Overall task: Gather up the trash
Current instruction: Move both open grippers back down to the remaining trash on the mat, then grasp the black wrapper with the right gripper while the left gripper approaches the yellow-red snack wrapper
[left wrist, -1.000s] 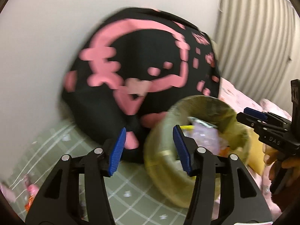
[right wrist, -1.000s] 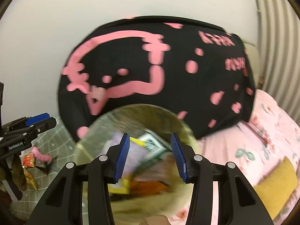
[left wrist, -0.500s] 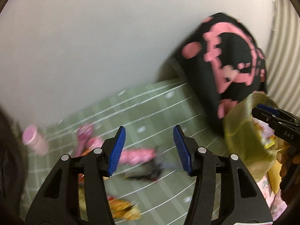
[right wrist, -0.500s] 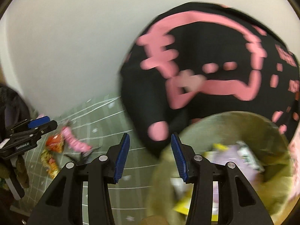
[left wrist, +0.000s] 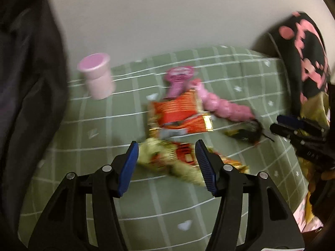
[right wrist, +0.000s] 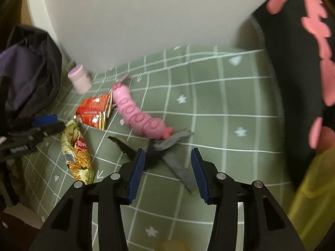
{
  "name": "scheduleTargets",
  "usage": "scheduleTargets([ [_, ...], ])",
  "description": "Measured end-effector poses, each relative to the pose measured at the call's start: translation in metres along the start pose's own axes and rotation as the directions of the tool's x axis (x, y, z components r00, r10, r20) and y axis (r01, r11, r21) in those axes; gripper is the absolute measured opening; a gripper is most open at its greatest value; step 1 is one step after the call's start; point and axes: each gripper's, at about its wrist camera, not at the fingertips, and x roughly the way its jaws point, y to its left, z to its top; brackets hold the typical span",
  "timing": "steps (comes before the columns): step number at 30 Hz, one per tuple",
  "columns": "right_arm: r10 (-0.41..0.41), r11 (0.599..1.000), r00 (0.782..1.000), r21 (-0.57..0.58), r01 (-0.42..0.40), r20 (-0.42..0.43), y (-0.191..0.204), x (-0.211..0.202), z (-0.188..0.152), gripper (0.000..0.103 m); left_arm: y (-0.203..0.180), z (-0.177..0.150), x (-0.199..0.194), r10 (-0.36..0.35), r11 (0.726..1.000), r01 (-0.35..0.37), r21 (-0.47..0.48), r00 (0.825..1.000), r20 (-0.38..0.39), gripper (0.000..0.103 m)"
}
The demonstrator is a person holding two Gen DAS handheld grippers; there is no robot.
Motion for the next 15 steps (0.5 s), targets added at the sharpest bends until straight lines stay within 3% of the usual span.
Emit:
scheduleTargets([
  [6,0.042,0.998,0.999,-0.045,-0.043,-0.005,0.014,0.012,0.000,0.043,0.030,-0.004,-0.015,0.011,0.994,-0.009,-0.108,1.000,0.023,0.053],
  [12,0.036,0.996,0.998,-0.083,-0.041,-0.056,0.020,0.031,-0.003,0.043,0.037,-0.011,-0.012,-0.038,0.986,0.036,-0.165,0.999,-0.006,0.053],
  [13,0.037,0.996,0.997,-0.077,-0.042,-0.066,0.020,0.033,-0.004,0.042,0.037,-0.012,-0.010,-0.054,0.984,0.050,-0.168,0.998,-0.020,0.053],
  [14,0.031,0.997,0.997,-0.070,-0.036,-0.068,0.018,0.034,-0.005,0.028,0.036,-0.012,-0.009,-0.069,0.983,0.063,-0.172,0.997,-0.029,0.053],
  [15,0.028,0.998,0.998,-0.059,-0.032,-0.062,0.016,0.031,-0.006,0.027,0.034,-0.013,-0.008,-0.090,0.980,0.082,-0.179,0.995,-0.039,0.053],
])
